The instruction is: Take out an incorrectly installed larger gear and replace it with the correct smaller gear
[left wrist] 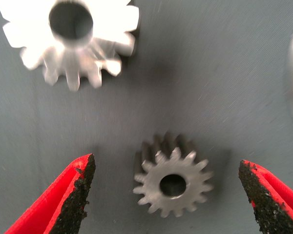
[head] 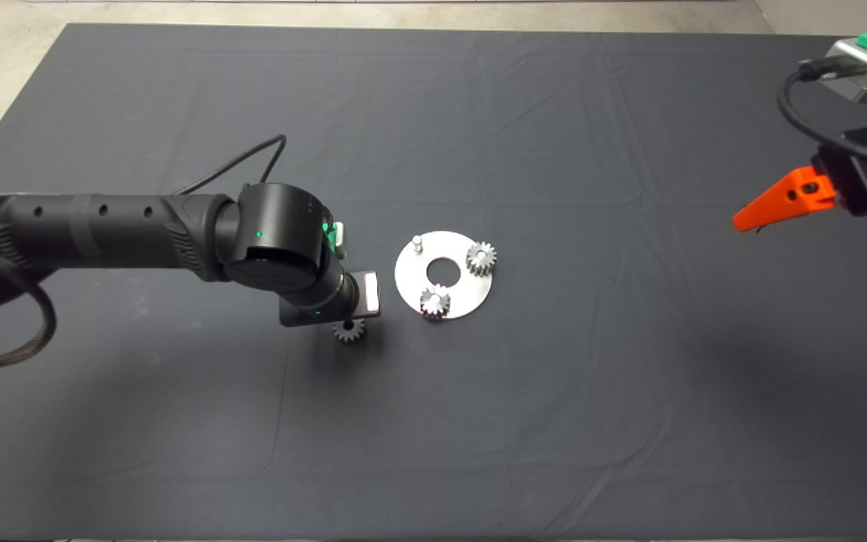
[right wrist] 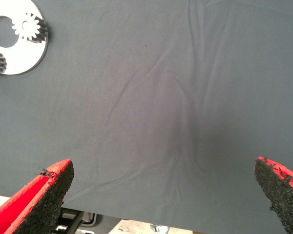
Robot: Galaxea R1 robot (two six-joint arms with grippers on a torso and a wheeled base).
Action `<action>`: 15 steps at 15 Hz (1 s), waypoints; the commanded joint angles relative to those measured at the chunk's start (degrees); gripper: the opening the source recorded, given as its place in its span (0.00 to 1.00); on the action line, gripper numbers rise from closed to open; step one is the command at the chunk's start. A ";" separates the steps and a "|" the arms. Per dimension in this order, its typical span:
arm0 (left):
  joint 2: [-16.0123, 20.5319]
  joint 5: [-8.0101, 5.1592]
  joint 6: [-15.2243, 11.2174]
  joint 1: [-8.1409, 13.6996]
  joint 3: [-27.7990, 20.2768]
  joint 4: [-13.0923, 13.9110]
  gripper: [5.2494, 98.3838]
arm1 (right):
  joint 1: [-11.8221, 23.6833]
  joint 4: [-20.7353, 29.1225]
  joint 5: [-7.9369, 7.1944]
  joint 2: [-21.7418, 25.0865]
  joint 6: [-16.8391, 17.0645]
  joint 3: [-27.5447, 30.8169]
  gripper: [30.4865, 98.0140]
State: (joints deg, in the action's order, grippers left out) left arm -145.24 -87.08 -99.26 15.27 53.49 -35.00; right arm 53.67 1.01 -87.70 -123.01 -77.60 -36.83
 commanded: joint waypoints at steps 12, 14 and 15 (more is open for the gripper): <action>-0.01 -3.01 0.82 -0.94 1.61 -0.86 0.73 | 1.27 0.04 -5.82 -0.27 2.54 -1.74 1.00; -0.09 -3.01 0.82 -0.94 1.78 -0.86 0.71 | 1.24 -0.68 -5.90 -0.35 2.74 -2.00 1.00; -0.10 -3.01 0.82 -0.94 1.95 -0.78 0.69 | 1.27 -0.84 -5.90 -0.35 3.13 -2.09 1.00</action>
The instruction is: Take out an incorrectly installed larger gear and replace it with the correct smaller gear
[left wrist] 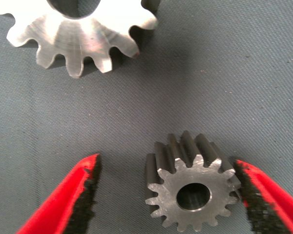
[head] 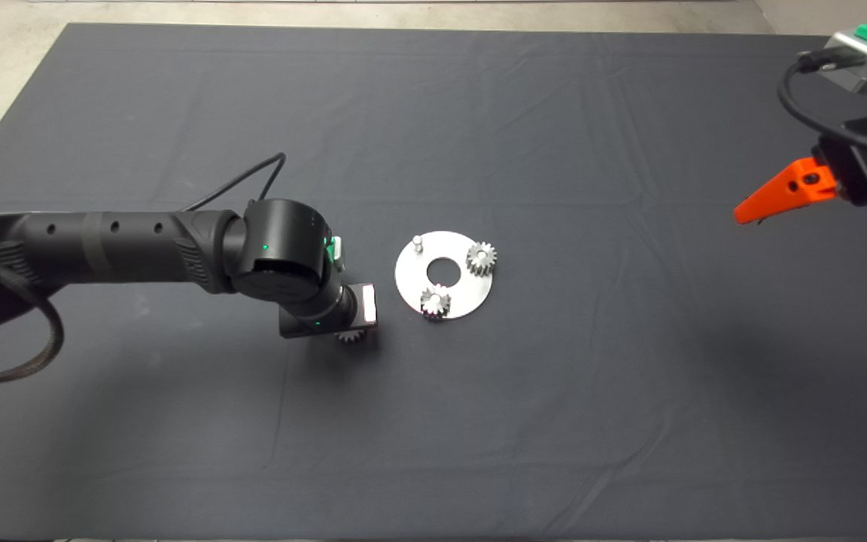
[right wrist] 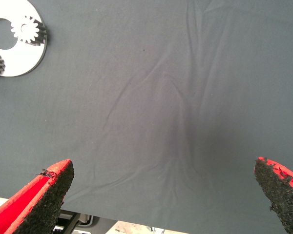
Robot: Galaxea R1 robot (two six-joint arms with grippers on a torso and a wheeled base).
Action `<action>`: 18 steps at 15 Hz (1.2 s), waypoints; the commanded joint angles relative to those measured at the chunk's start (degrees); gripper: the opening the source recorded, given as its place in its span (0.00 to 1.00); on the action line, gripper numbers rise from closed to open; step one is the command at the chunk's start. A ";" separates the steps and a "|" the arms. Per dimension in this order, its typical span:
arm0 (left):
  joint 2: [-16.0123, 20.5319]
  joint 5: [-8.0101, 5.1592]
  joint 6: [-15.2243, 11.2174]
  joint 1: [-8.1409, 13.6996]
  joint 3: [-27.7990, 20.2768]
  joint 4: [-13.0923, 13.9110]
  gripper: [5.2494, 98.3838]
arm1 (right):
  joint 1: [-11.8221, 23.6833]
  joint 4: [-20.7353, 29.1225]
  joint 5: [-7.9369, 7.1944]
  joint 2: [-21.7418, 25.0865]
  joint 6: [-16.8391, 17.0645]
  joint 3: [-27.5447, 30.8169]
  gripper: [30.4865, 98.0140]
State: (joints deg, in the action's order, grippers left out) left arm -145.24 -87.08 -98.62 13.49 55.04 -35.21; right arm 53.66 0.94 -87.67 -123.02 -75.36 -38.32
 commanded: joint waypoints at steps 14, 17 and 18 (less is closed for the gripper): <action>-0.01 -3.01 0.57 0.92 0.14 -0.12 0.44 | 1.18 -0.98 -5.75 -0.30 0.92 -0.16 1.00; 0.26 -3.19 0.80 2.08 -0.35 2.50 0.39 | 1.10 -1.03 -5.80 -0.43 0.92 -0.42 1.00; 0.28 -3.19 0.80 3.07 -0.61 4.75 0.36 | 1.10 -1.03 -5.75 -0.82 0.88 -0.40 1.00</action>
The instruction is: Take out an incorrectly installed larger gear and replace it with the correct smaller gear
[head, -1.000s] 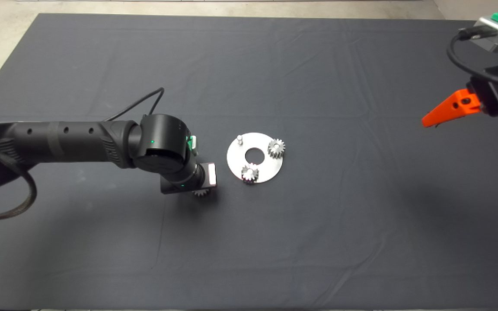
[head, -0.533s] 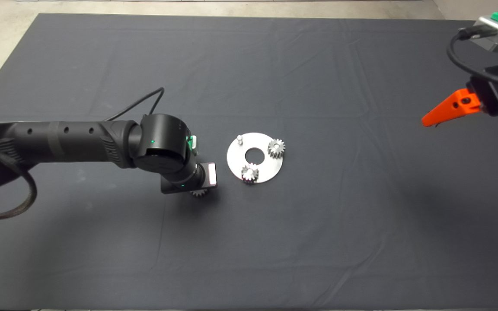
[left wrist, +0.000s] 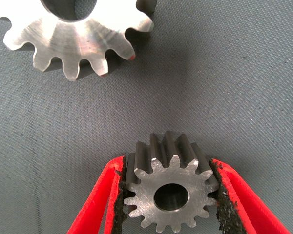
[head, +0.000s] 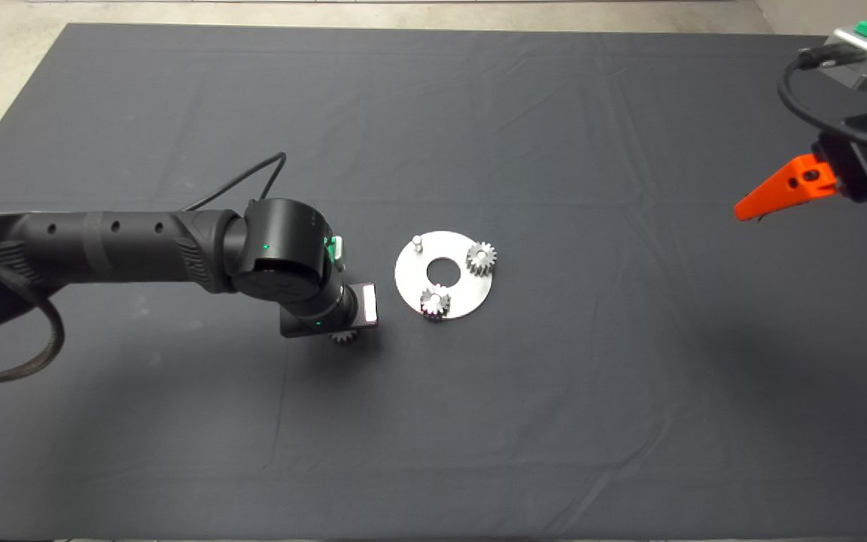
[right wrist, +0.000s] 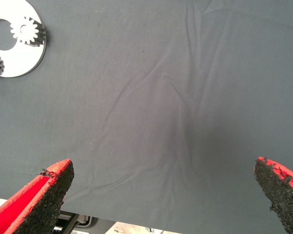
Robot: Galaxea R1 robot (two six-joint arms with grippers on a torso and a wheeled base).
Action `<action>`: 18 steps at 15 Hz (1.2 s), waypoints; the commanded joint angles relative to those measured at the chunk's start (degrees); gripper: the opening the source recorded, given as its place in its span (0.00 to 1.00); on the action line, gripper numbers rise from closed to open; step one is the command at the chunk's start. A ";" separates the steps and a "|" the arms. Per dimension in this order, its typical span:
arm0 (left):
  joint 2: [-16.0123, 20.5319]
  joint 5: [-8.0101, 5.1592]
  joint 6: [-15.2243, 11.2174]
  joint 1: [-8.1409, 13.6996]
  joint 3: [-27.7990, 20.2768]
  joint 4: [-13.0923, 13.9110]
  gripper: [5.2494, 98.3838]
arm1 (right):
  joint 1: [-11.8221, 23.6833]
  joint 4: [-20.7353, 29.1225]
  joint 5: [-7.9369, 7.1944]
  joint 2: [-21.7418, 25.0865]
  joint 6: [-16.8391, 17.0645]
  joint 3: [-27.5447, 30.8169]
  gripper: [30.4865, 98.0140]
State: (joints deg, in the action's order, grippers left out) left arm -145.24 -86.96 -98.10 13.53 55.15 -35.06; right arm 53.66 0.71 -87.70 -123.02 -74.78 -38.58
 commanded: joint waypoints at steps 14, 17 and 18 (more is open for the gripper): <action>-7.87 -3.41 13.88 16.09 10.69 25.22 0.31 | 0.48 -0.79 -5.38 0.36 -4.74 6.76 1.00; -15.47 -3.31 16.88 15.92 19.08 24.87 0.31 | 0.13 -0.71 -5.46 0.88 -5.03 8.09 1.00; -16.56 -3.22 17.88 15.79 21.48 24.69 0.31 | 0.13 -0.71 -5.55 1.15 -5.03 8.19 1.00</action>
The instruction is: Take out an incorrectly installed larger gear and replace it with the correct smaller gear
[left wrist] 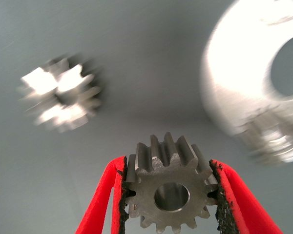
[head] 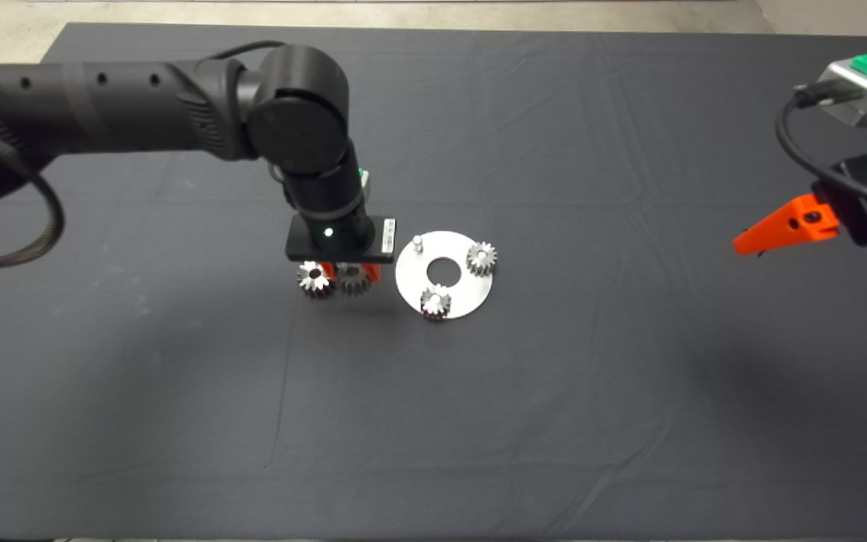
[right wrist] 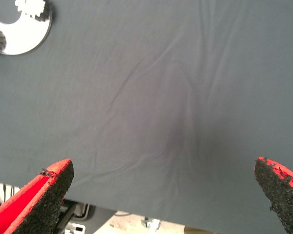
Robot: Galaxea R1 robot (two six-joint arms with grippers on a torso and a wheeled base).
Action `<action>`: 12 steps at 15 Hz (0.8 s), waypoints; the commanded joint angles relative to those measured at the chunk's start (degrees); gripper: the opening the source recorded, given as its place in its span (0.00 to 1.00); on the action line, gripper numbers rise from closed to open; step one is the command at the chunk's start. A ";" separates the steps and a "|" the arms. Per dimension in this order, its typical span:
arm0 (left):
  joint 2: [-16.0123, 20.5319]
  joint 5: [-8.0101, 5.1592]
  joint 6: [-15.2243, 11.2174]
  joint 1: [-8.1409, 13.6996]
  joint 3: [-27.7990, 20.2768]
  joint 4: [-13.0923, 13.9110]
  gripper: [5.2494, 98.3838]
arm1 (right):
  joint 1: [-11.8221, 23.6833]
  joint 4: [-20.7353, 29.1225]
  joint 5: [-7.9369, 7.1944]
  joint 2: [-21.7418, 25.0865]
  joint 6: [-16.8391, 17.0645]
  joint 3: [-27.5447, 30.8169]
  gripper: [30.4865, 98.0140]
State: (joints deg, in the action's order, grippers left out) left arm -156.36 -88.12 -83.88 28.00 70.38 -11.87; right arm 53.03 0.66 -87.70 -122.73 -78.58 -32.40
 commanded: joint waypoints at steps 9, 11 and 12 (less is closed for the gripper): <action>-6.60 -1.05 7.50 1.01 13.10 -1.57 0.30 | 0.76 -0.61 -5.46 1.31 -1.31 2.10 1.00; -6.91 0.94 7.32 1.01 14.25 -1.84 0.30 | 0.76 -0.66 -5.46 1.22 -1.31 1.75 1.00; -6.82 2.66 6.84 0.92 13.98 -3.53 0.30 | 0.76 -0.66 -5.46 1.22 -1.31 1.79 1.00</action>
State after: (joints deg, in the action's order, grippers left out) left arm -163.35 -87.04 -76.81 27.81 83.90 -13.42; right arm 52.98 0.66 -87.76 -121.28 -79.41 -30.59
